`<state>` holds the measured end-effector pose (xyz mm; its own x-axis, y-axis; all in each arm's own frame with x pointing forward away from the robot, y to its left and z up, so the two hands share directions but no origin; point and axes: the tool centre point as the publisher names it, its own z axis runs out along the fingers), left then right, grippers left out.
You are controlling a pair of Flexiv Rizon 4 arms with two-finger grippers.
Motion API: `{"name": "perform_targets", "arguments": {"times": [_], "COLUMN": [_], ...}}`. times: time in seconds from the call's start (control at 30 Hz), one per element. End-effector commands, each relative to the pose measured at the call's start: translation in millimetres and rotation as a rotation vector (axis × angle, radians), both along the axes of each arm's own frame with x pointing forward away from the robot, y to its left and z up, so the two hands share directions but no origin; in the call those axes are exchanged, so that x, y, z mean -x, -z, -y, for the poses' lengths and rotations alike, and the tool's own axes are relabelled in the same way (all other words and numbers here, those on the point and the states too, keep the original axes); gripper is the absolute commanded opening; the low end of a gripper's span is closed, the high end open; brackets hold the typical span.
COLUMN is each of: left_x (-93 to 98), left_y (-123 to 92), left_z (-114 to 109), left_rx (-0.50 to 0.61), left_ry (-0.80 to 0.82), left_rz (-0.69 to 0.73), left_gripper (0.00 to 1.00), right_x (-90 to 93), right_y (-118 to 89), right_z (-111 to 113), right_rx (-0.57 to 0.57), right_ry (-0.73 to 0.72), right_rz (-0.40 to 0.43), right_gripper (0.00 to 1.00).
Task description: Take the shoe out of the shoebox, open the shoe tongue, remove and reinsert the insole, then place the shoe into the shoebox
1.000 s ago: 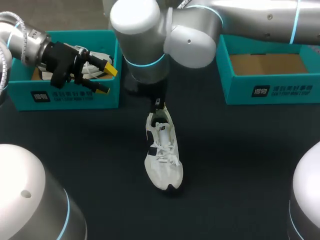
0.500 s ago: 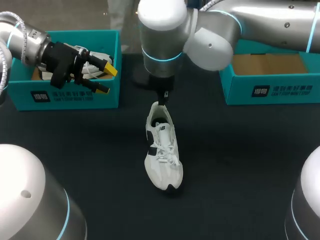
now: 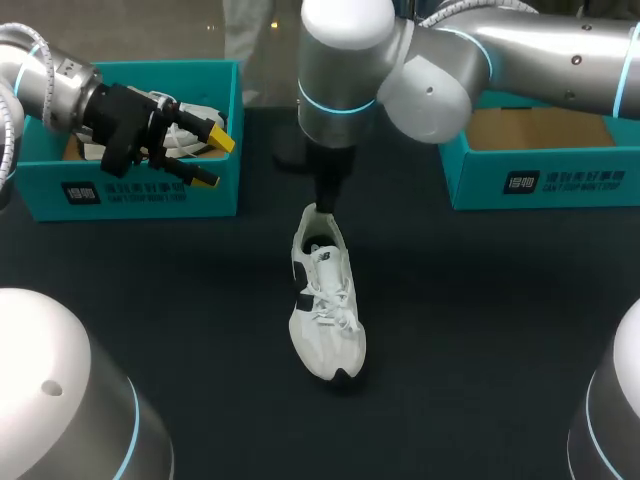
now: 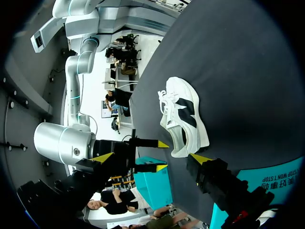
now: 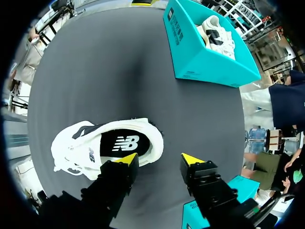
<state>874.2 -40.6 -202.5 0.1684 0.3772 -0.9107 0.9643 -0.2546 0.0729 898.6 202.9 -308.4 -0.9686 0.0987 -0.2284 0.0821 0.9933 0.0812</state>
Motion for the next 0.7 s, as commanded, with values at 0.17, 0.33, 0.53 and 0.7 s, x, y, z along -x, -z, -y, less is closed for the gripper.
{"name": "perform_targets", "arguments": {"times": [0.17,0.33,0.53,0.7], "left_x": [0.0,0.0,0.0,0.0], "left_y": [0,0,0,0], "left_z": [0,0,0,0], "left_rx": [-0.002,-0.002,-0.002,-0.002], "left_ry": [0.001,0.001,0.001,0.001], "left_rz": [0.001,0.001,0.001,0.001], "left_gripper": [1.00,1.00,1.00,1.00], "right_x": [-7.1,-11.4,-14.7,-17.2], "right_y": [18,35,50,59], "right_z": [-14,-13,-13,-11], "right_rx": [0.021,0.030,0.033,0.034], "right_ry": [-0.009,-0.030,-0.048,-0.055], "right_rz": [-0.012,-0.036,-0.050,-0.057], "right_gripper": [0.50,0.57,0.54,0.55]}}
